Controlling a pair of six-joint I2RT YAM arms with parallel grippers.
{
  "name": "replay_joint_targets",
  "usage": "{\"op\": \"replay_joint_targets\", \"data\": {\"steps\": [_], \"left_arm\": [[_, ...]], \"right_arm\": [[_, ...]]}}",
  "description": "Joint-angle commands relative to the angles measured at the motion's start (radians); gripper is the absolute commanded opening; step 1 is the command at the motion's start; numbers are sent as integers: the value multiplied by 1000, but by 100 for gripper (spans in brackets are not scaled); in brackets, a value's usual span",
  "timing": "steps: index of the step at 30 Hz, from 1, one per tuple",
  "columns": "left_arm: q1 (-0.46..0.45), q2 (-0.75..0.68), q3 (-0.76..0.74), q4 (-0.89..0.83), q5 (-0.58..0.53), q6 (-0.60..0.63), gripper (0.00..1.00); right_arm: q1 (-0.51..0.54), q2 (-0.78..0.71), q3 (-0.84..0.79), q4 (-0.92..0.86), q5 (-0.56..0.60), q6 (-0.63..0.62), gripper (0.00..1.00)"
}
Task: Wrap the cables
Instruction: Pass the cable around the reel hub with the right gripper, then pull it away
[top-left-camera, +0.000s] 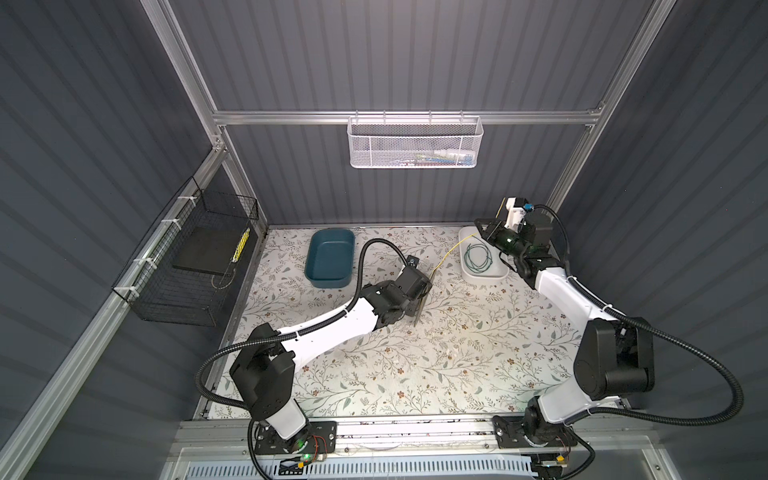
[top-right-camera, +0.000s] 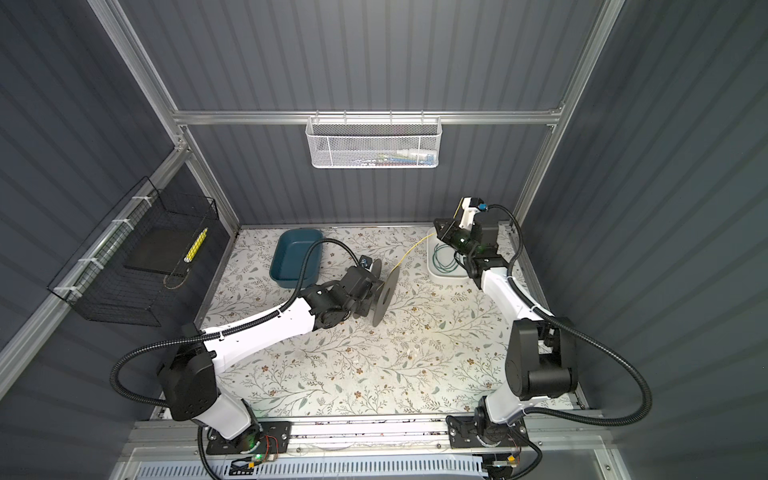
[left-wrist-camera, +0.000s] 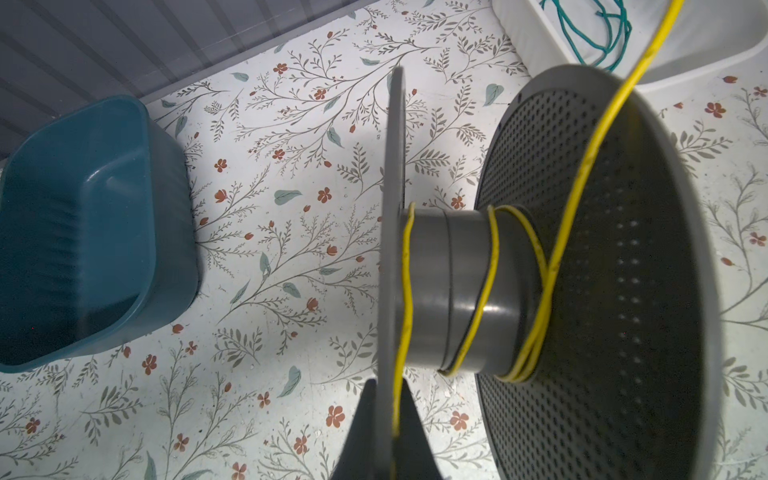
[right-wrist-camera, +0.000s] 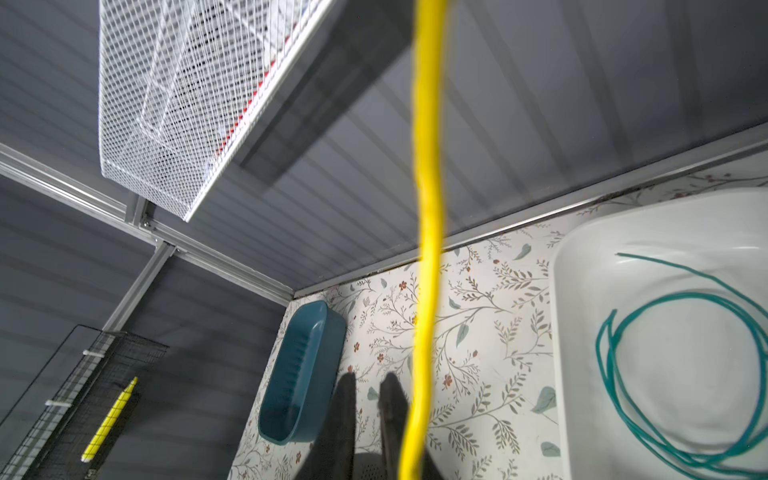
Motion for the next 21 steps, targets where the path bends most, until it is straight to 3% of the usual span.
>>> {"op": "replay_joint_targets", "data": {"steps": [1,5,16,21], "left_arm": [[-2,32,-31,-167,21,18,0],[-2,35,-30,-168,21,19,0],[-2,-17,-67,-200,13,47,0],[-11,-73,-122,-214,64,35,0]], "right_arm": [[-7,4,36,51,0,14,5],[-10,-10,23,59,11,9,0],[-39,-11,143,-14,3,-66,0],[-46,15,221,-28,-37,-66,0]]}}
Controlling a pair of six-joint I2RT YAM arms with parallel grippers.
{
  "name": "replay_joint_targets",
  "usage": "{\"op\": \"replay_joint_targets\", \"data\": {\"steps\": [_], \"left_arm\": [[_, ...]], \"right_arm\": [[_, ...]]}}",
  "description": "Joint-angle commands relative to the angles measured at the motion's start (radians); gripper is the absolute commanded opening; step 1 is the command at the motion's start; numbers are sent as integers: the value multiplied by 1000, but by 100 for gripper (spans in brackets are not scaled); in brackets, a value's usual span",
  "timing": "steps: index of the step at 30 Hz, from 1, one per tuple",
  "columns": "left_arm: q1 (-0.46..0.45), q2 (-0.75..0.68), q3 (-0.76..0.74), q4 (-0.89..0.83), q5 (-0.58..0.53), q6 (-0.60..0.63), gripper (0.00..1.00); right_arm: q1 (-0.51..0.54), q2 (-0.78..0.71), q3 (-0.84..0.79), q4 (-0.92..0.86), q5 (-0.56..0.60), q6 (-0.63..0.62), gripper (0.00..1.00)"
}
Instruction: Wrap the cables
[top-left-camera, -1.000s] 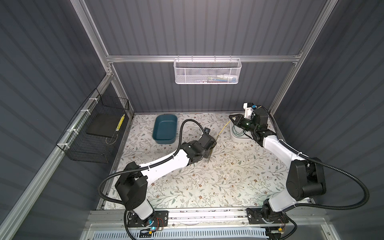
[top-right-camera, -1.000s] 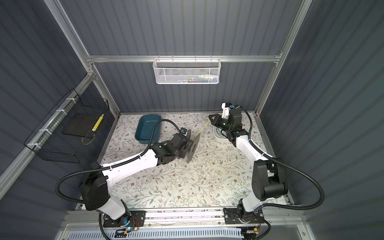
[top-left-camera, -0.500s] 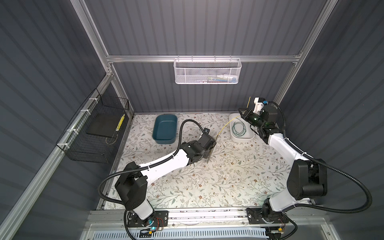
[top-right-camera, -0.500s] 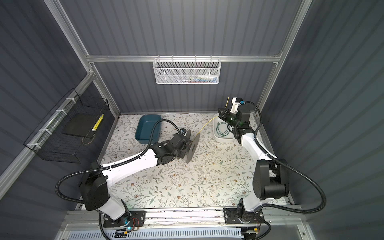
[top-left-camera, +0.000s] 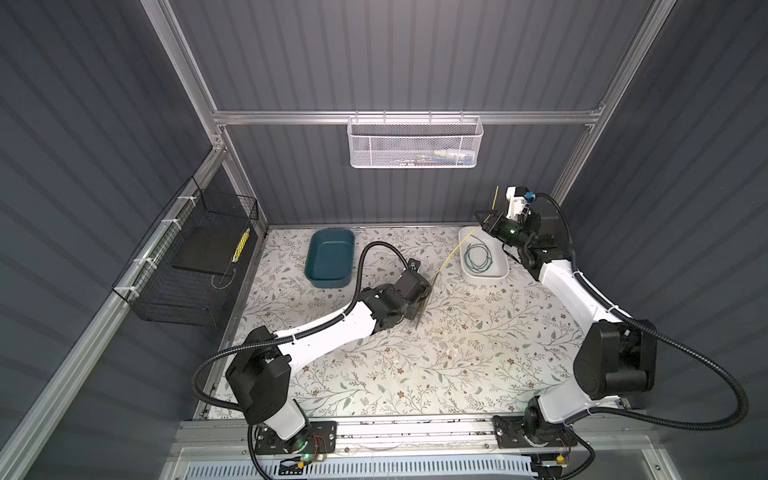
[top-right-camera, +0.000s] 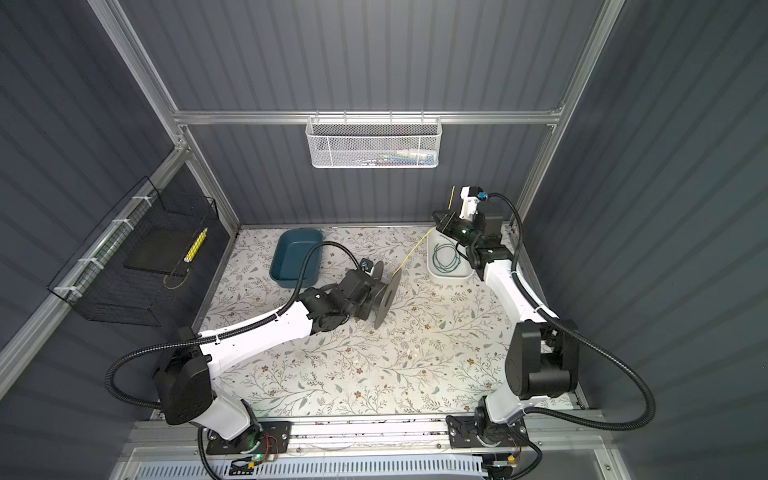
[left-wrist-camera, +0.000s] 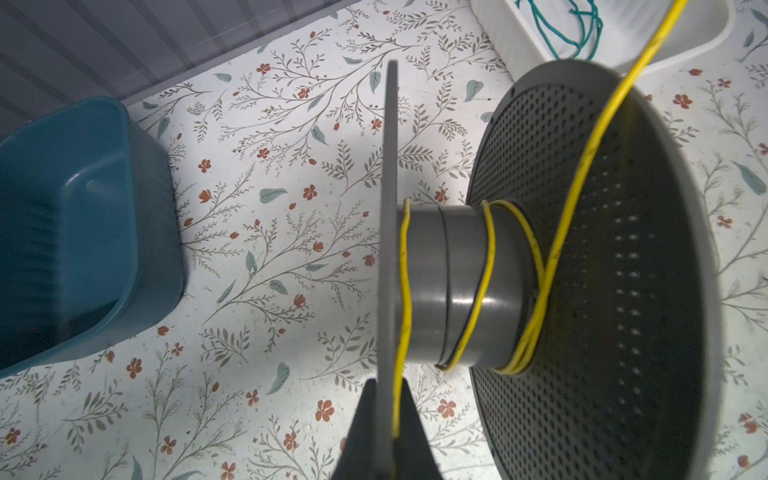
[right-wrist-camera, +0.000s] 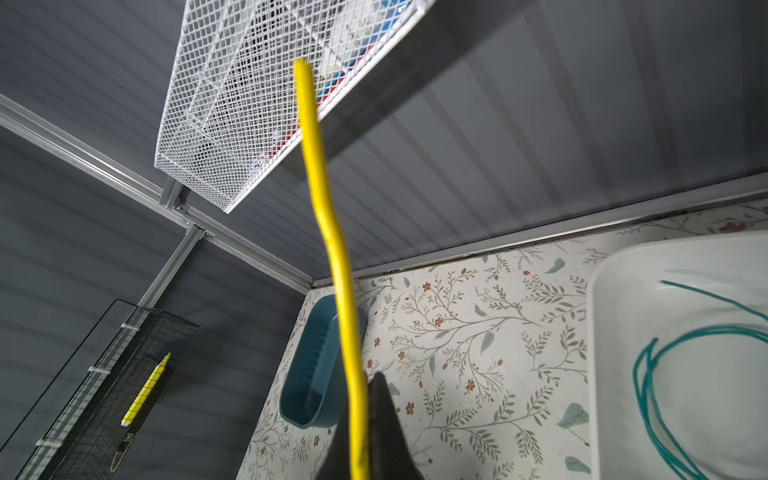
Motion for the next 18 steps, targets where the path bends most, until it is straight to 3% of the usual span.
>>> {"op": "replay_joint_targets", "data": {"steps": [1,9,18], "left_arm": [[-7,-42,-75,-243,41,31,0],[-73,-206,-103,-309,127,117,0],[-38,-442,-51,-248,268,106,0]], "right_arm": [[-42,10,95,99,57,-30,0],[-43,80,102,117,96,-62,0],[-51,121,-112,304,147,31,0]]}}
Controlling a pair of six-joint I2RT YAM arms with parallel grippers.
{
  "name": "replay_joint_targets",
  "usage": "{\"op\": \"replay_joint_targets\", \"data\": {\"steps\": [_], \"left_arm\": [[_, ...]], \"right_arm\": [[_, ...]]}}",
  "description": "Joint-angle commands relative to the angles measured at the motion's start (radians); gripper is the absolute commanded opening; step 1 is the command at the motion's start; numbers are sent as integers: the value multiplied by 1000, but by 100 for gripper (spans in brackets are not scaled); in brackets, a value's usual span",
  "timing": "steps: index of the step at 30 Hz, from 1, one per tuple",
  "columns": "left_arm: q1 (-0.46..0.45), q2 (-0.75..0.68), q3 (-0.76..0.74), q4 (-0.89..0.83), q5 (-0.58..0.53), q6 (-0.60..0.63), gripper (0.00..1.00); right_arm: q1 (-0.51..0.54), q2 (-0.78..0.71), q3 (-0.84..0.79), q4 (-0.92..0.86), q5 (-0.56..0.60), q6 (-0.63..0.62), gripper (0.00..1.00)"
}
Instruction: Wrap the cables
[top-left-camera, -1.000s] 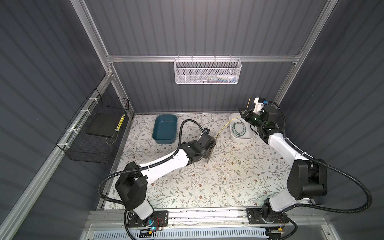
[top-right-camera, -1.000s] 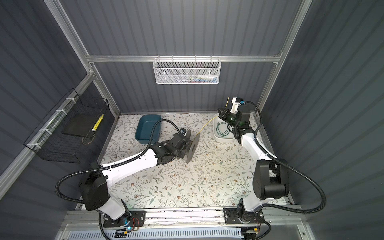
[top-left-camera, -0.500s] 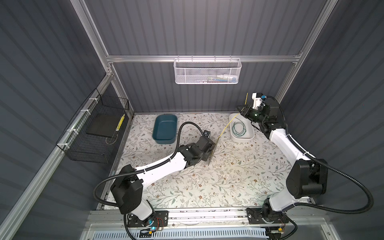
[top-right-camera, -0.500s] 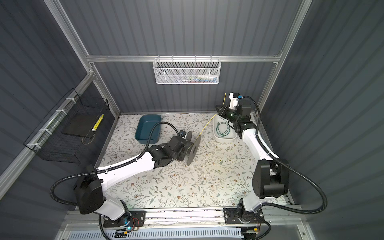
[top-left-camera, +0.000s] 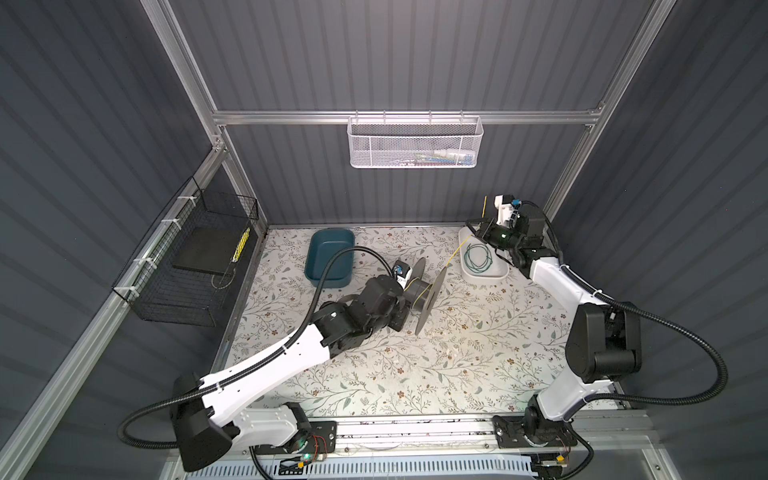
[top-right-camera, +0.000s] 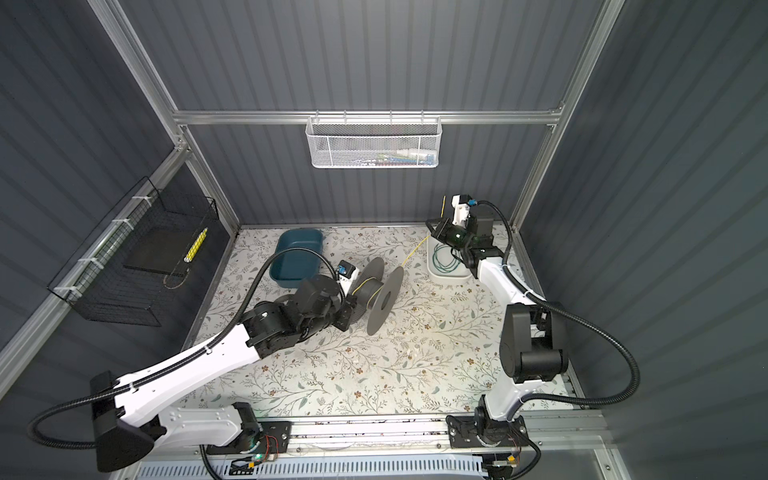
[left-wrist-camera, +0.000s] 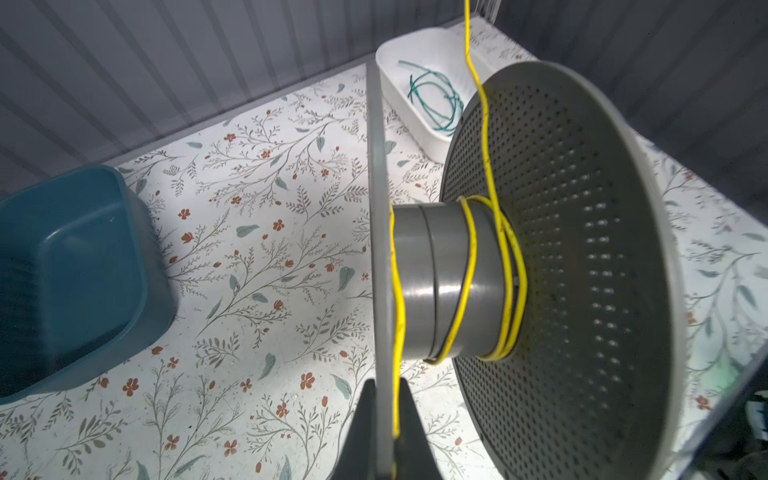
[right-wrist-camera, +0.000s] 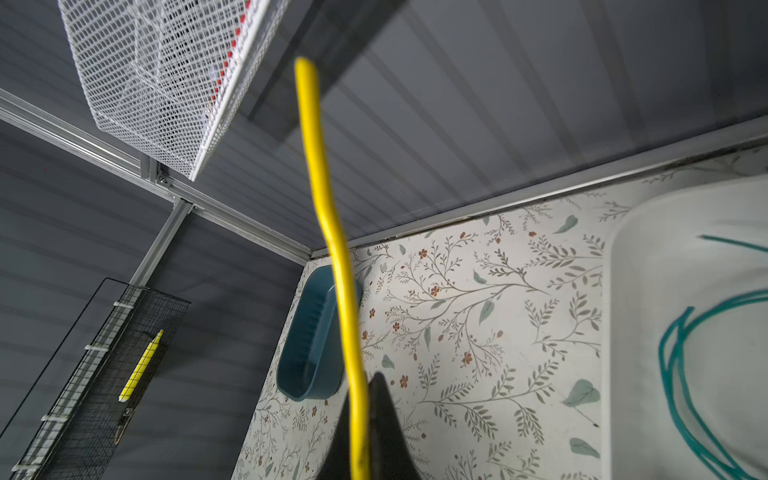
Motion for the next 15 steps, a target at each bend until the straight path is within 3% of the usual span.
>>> {"op": "replay_joint_targets", "data": {"steps": [1,8,15], "left_arm": [[36,-74,32,-166,150,21,0],[197,-45,109,101,354,-105,0],[262,62,176,398,430,-286,0]], "right_arm": [[-54,11,-77,234,207,22,0],[3,-75,-396,459,331,121,0],[114,-143,-653,647,470,210,0]]}}
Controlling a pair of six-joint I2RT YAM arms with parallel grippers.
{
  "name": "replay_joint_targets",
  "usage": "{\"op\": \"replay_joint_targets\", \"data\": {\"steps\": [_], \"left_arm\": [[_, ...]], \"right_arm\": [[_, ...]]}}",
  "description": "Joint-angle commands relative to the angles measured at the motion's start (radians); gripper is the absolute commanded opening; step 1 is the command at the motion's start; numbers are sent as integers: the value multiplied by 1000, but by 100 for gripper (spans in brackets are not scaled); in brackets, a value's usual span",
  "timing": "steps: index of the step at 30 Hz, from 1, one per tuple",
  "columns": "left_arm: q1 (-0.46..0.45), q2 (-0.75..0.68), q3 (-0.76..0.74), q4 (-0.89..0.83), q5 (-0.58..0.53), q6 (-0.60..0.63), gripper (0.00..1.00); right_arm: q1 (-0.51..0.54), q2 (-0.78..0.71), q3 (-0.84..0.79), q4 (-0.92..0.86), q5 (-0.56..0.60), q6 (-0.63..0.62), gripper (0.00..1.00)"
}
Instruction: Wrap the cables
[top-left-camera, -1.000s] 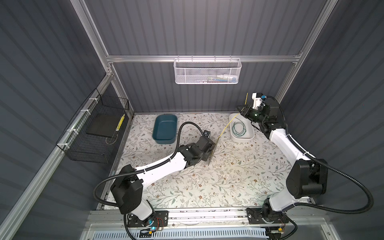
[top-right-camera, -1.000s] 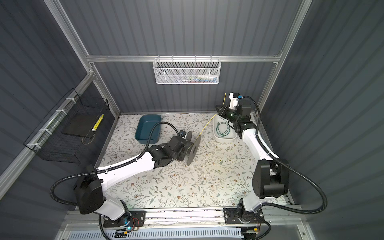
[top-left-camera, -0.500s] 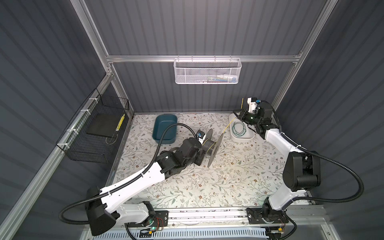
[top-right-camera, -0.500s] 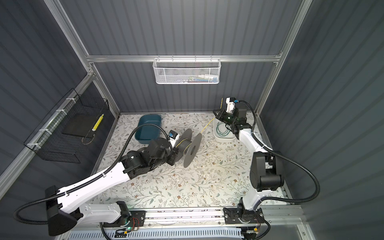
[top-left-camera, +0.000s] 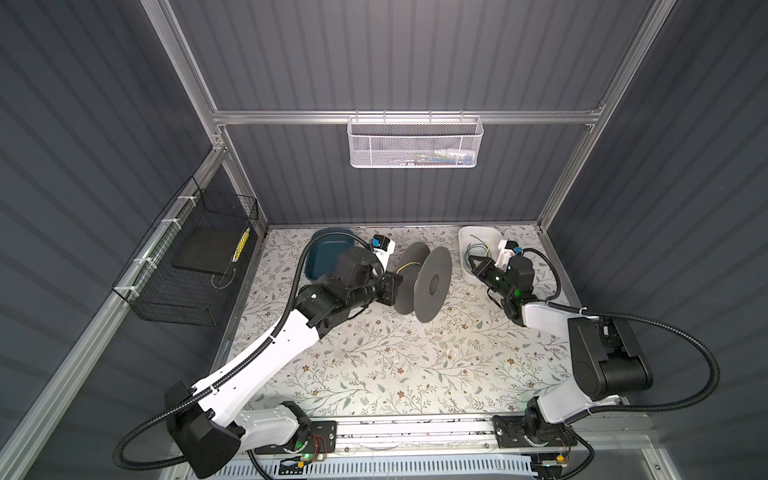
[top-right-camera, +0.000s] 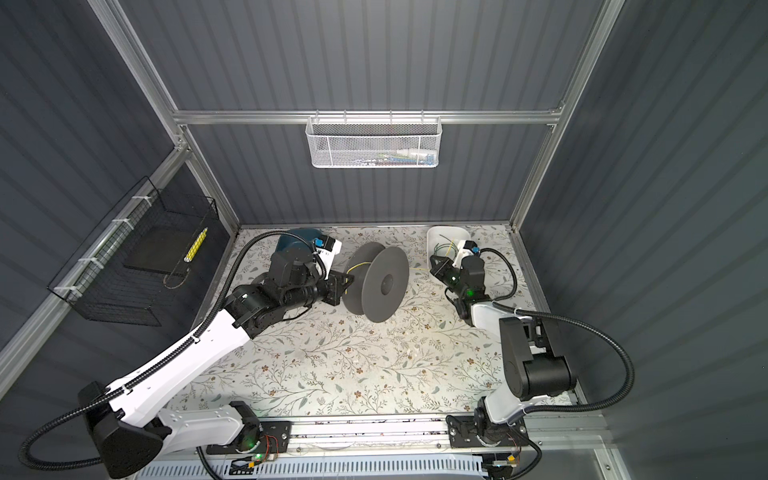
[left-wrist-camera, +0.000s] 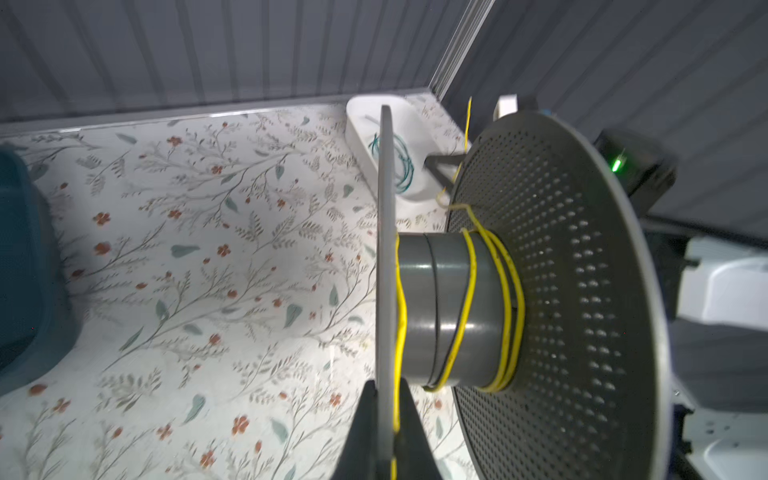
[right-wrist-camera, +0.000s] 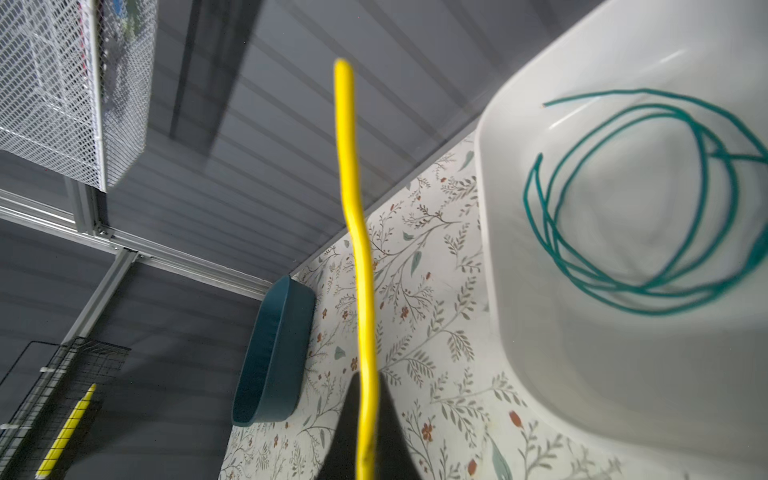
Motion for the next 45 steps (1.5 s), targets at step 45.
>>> {"op": "replay_joint_targets", "data": {"steps": [45], "left_arm": [[-37,339,142,238,-295,-92,0]], "right_arm": [[754,-268,231,-188,434,-846,0]]}}
